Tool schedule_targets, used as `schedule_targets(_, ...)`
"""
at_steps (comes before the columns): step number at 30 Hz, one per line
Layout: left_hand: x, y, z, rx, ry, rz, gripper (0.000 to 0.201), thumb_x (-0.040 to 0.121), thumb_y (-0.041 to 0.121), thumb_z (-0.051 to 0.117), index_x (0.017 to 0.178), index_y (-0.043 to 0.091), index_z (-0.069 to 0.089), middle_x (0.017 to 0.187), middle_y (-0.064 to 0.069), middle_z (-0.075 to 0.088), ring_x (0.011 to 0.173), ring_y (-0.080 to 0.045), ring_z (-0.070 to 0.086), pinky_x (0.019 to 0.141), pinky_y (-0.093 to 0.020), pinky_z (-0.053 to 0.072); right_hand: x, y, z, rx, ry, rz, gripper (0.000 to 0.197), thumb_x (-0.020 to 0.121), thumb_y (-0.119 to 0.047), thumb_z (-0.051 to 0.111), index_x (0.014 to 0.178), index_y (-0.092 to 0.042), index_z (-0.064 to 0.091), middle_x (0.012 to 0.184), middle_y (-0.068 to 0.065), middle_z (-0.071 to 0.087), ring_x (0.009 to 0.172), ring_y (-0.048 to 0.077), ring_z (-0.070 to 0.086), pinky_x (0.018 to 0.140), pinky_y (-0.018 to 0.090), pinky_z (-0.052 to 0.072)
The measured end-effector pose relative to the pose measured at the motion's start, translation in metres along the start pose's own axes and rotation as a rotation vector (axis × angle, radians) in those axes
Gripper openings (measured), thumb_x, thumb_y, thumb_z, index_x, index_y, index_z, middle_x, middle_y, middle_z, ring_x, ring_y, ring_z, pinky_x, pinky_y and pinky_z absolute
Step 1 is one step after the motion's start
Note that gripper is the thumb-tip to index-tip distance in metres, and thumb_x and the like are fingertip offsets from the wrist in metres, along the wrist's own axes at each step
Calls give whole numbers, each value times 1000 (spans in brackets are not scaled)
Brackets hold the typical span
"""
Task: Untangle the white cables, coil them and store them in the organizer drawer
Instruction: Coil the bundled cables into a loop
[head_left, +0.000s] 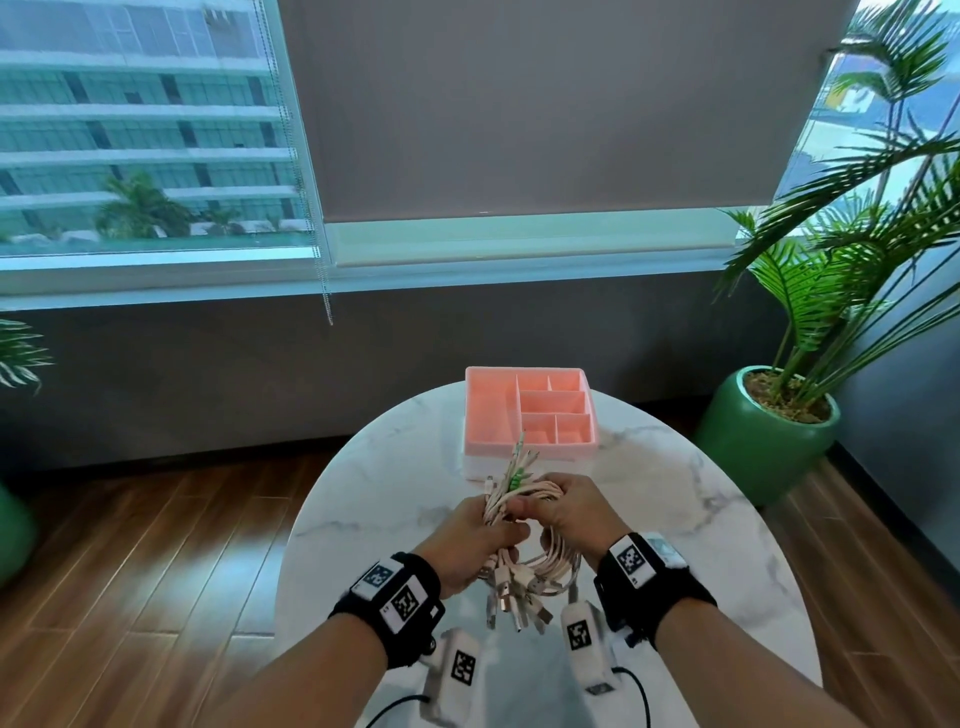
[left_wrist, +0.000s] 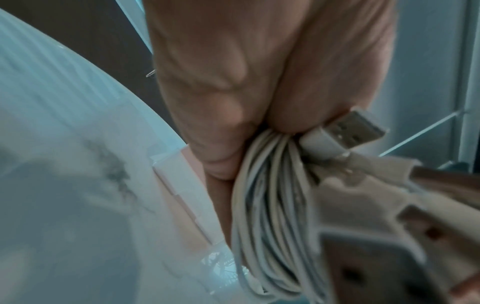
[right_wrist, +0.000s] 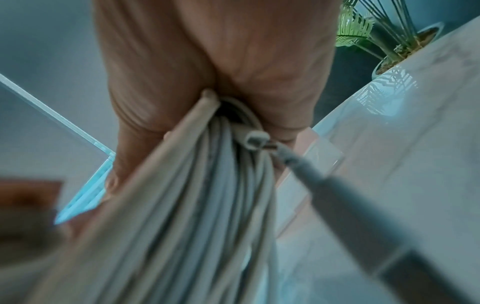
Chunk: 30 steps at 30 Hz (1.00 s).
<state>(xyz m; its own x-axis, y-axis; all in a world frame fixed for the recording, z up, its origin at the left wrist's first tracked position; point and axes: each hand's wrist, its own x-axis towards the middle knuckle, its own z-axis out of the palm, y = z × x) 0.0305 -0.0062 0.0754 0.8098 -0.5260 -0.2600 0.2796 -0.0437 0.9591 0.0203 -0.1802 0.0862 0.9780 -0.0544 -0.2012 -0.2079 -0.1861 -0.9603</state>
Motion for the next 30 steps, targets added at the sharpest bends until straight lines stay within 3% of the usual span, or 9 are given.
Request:
schedule_targets(6, 6, -2, 1, -30, 86, -11, 22, 71, 7, 62, 91, 1, 68, 72, -11, 55, 57, -21, 51, 49, -29, 44, -4, 1, 1, -106, -1, -79, 41, 69, -43, 88, 97, -19, 71, 85, 3, 76, 73, 14, 71, 73, 38, 58)
schedule_targets(12, 9, 8, -12, 104, 91, -44, 23, 87, -10, 54, 77, 8, 63, 57, 0, 56, 52, -17, 50, 53, -29, 40, -15, -10, -10, -402, -71, -126, 95, 69, -46, 86, 141, -35, 25, 124, -11, 48, 97, 9, 65, 79, 23, 57)
schedule_targets(15, 11, 14, -15, 186, 73, -57, 19, 86, -10, 57, 77, 7, 62, 59, -3, 55, 51, -17, 49, 51, -29, 39, -15, -23, -12, -619, -83, -272, 105, 70, -39, 86, 148, -34, 17, 141, -8, 29, 115, 12, 52, 86, 22, 53)
schedule_targets(17, 14, 18, -16, 301, 25, -38, 16, 85, -7, 61, 79, 7, 64, 61, -4, 56, 54, -18, 49, 53, -29, 39, -11, -31, -13, -837, -112, -403, 108, 70, -46, 83, 151, -31, 13, 151, -8, 19, 136, 21, 39, 102, 34, 49)
schedule_targets(20, 17, 29, -15, 601, -67, 31, 9, 83, 2, 66, 79, 9, 66, 65, -3, 58, 56, -16, 49, 57, -30, 40, -3, -42, -13, -1263, -72, -582, 113, 68, -68, 73, 154, -29, 11, 163, 0, 4, 152, 29, 0, 121, 54, 14)
schedule_targets(23, 14, 38, -10, 855, -153, 49, 7, 87, 12, 66, 91, 7, 68, 84, -10, 69, 70, -20, 58, 66, -34, 49, 5, -54, -6, -1517, -190, -720, 111, 69, -65, 74, 155, -24, 16, 164, 6, 13, 152, 31, 6, 120, 57, 10)
schedule_targets(25, 13, 40, -7, 925, -187, 71, 16, 90, 13, 65, 104, 6, 67, 99, -11, 71, 82, -22, 63, 77, -33, 53, 8, -57, -1, -1469, -335, -630, 101, 73, -50, 78, 153, -21, 23, 151, 7, 41, 140, 26, 37, 116, 49, 32)
schedule_targets(27, 11, 42, -7, 933, -202, 112, 19, 91, 7, 61, 110, 8, 63, 103, -7, 67, 87, -20, 62, 74, -23, 51, 9, -53, 3, -1325, -390, -467, 75, 78, -33, 75, 142, -22, 38, 123, 5, 63, 112, 25, 62, 95, 40, 52)
schedule_targets(30, 11, 39, -9, 906, -159, 167, 20, 85, 3, 63, 100, 18, 60, 98, -2, 67, 85, -18, 64, 70, -23, 51, 8, -47, 5, -1185, -396, -312, 37, 79, -17, 69, 112, -22, 53, 101, 0, 66, 90, 21, 63, 80, 38, 54)
